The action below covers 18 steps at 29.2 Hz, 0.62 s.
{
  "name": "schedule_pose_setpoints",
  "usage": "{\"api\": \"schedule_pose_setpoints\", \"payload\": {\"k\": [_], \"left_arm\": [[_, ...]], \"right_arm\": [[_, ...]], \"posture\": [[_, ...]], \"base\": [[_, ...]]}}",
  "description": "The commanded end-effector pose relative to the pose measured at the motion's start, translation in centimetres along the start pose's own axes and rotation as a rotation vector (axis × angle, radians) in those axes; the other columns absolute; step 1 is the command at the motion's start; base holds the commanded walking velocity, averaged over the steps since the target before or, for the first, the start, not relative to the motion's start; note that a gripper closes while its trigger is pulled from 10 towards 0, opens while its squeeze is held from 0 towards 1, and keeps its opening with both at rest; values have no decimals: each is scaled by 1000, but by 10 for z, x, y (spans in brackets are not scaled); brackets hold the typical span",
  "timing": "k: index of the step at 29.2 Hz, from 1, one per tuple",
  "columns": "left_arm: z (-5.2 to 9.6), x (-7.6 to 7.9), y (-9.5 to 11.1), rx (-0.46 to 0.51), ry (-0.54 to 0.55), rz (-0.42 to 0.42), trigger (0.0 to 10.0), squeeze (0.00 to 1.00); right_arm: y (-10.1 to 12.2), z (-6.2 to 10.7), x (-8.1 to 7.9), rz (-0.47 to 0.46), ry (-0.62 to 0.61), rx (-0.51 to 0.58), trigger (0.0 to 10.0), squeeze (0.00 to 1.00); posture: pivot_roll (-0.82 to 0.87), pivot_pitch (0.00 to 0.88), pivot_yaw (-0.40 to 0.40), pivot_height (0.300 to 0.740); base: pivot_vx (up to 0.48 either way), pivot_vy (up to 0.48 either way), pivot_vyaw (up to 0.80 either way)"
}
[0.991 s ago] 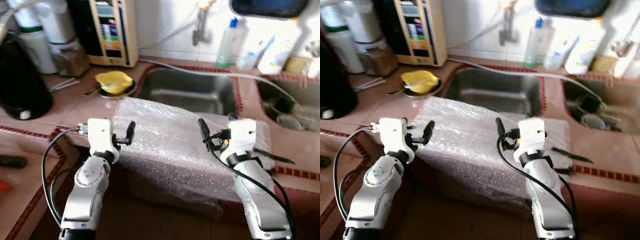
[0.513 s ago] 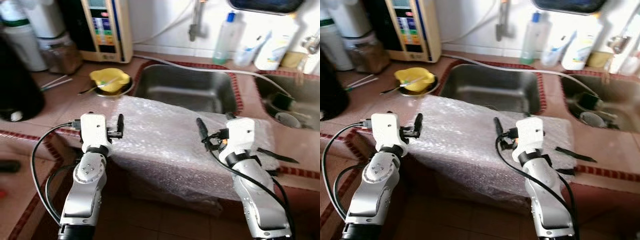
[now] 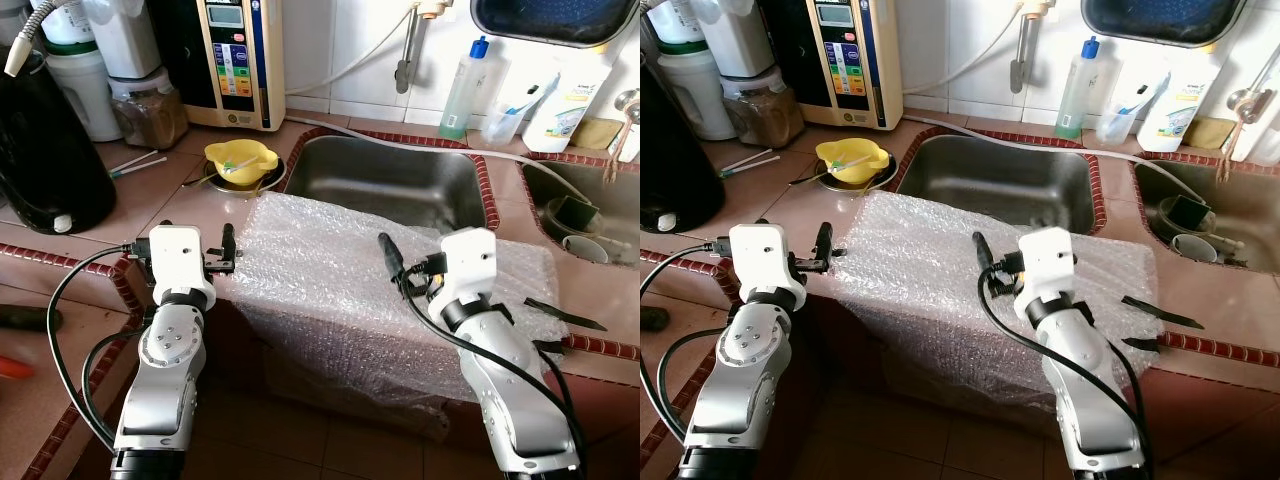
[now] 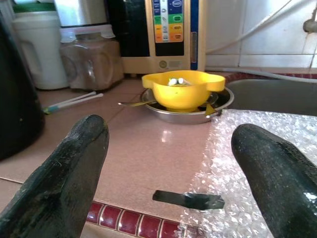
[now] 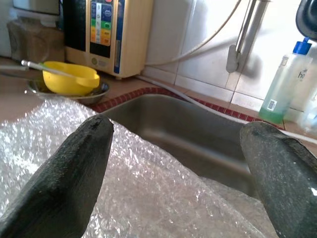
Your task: Kitchen organization
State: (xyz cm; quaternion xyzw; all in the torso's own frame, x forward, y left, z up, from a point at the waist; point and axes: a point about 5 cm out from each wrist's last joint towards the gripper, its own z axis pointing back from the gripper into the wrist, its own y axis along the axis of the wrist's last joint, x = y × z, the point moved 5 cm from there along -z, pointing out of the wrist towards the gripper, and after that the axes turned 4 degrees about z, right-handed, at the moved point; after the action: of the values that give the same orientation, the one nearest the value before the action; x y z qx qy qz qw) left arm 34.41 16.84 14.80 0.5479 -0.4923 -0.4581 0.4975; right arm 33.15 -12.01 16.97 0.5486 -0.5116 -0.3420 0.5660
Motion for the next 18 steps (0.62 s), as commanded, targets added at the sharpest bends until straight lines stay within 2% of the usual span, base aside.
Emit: {"api": "schedule_pose_setpoints", "payload": {"k": [1,7,9,13,18], "left_arm": [[0,-5,11,39,23,-16,10000,0],[0,-4,13,49,15,-4,10000,0],[0,-2,11,40,-3,7,10000,0],[1,0,9,34,-9,13,10000,0],[1,3,9,31,-21,29,10000,0]], "right_arm": [[6,-1,-4,-62,20,22,10000,0],[6,0,-8,-85,41,13,10000,0],[1,2,-10,-56,59,-18,10000,0],[0,4,-14,-73,104,-21,10000,0],[-5,8,-12,-55,109,-34,10000,0]], "posture": [[69,0,6,740],[70,0,4,740],[67,0,6,740],[64,0,5,740],[62,0,3,740]], "base": [[0,0,0],[0,0,0],[0,0,0],[265,0,0],[316,0,0]]}}
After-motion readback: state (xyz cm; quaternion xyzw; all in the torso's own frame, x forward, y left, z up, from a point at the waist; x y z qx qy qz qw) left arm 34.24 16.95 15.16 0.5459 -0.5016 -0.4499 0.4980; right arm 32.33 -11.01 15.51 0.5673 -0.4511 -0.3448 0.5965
